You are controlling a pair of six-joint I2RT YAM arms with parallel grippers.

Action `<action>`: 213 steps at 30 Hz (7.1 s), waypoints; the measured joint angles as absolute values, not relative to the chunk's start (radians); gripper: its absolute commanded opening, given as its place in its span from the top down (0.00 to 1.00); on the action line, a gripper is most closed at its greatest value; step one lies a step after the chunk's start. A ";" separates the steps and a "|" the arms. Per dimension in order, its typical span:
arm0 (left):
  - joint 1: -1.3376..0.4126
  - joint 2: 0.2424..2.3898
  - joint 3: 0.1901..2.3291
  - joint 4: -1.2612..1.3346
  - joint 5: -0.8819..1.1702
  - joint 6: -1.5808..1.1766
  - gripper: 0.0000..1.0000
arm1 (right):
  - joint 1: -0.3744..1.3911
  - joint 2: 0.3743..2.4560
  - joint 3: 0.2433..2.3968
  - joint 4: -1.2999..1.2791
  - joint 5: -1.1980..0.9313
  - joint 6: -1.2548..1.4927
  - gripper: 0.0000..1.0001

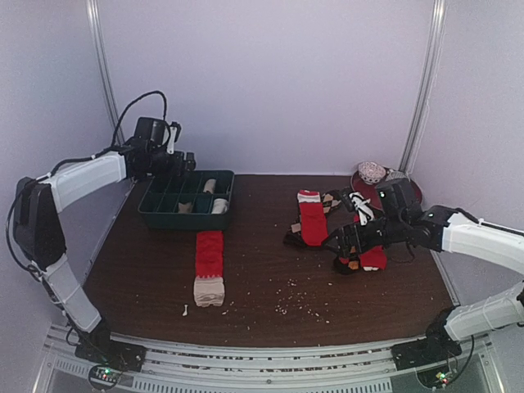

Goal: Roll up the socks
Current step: Move the right arm with a pair of socks to the center of the board, then pick up the pair of socks from the center of the board, then roll a pair of socks at the center of the board.

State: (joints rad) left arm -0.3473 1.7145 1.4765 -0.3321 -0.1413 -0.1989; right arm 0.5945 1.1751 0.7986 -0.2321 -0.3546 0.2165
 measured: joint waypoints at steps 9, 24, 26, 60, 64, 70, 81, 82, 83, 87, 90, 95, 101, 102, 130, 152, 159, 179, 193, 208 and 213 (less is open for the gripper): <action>-0.350 1.404 0.994 -0.073 0.023 -0.225 0.02 | 0.601 1.158 0.777 -0.168 -0.437 0.234 0.00; -0.557 1.082 0.563 0.041 -0.030 -0.355 0.02 | 0.962 1.716 1.098 0.065 -0.504 0.232 0.06; -0.586 1.068 0.525 0.052 -0.054 -0.376 0.03 | 1.000 1.800 1.199 0.050 -0.484 0.193 0.12; -0.590 1.042 0.403 0.001 -0.263 -0.606 0.02 | 1.081 2.338 1.666 -0.012 -0.293 -0.109 0.47; -0.590 1.041 0.400 0.010 -0.251 -0.588 0.02 | 1.101 2.252 1.523 0.024 -0.222 -0.075 0.48; -0.590 1.047 0.399 0.030 -0.227 -0.572 0.02 | 1.118 2.085 1.264 0.080 -0.127 0.052 0.49; -0.591 1.119 0.322 0.292 -0.087 -0.575 0.02 | 1.129 1.908 1.070 0.037 -0.017 0.140 0.49; -0.591 1.145 0.325 0.314 -0.069 -0.574 0.02 | 1.129 1.893 1.069 0.017 -0.006 0.138 0.49; -0.591 1.172 0.331 0.330 -0.054 -0.575 0.02 | 1.130 1.877 1.069 -0.003 0.005 0.136 0.49; -0.591 1.259 0.368 0.373 -0.004 -0.572 0.02 | 1.142 1.789 1.072 -0.077 0.063 0.121 0.08; -0.591 1.282 0.393 0.389 0.027 -0.561 0.02 | 1.156 1.721 1.103 -0.145 0.128 0.103 0.00; -0.591 1.303 0.454 0.393 0.082 -0.529 0.02 | 1.167 1.665 1.230 -0.276 0.300 0.115 0.00; -0.591 1.300 0.463 0.392 0.108 -0.519 0.02 | 1.167 1.639 1.371 -0.440 0.612 0.234 0.00; -0.591 1.297 0.463 0.391 0.109 -0.519 0.02 | 1.167 1.639 1.383 -0.465 0.640 0.253 0.00; -0.793 1.233 0.389 0.435 0.020 -0.379 0.02 | 1.295 1.597 0.686 0.368 0.071 0.004 0.04; -0.837 1.355 0.450 0.379 0.010 -0.326 0.03 | 1.216 1.841 0.817 0.398 -0.110 -0.253 0.40; -0.838 1.354 0.449 0.374 0.059 -0.288 0.04 | 1.163 1.855 0.821 0.391 -0.183 -0.174 0.77; -0.922 1.489 0.422 0.575 0.355 -0.107 0.02 | 0.935 1.990 0.920 0.290 -0.912 0.391 0.94; -1.011 1.666 0.458 0.627 0.412 -0.082 0.26 | 0.910 2.026 0.975 0.185 -0.995 0.412 0.93; -1.016 1.762 0.509 0.628 0.385 -0.130 1.00 | 0.907 2.023 0.971 0.188 -1.008 0.412 0.76; -1.016 1.803 0.577 0.587 0.392 -0.238 1.00 | 0.907 1.940 0.905 0.199 -0.949 0.364 0.74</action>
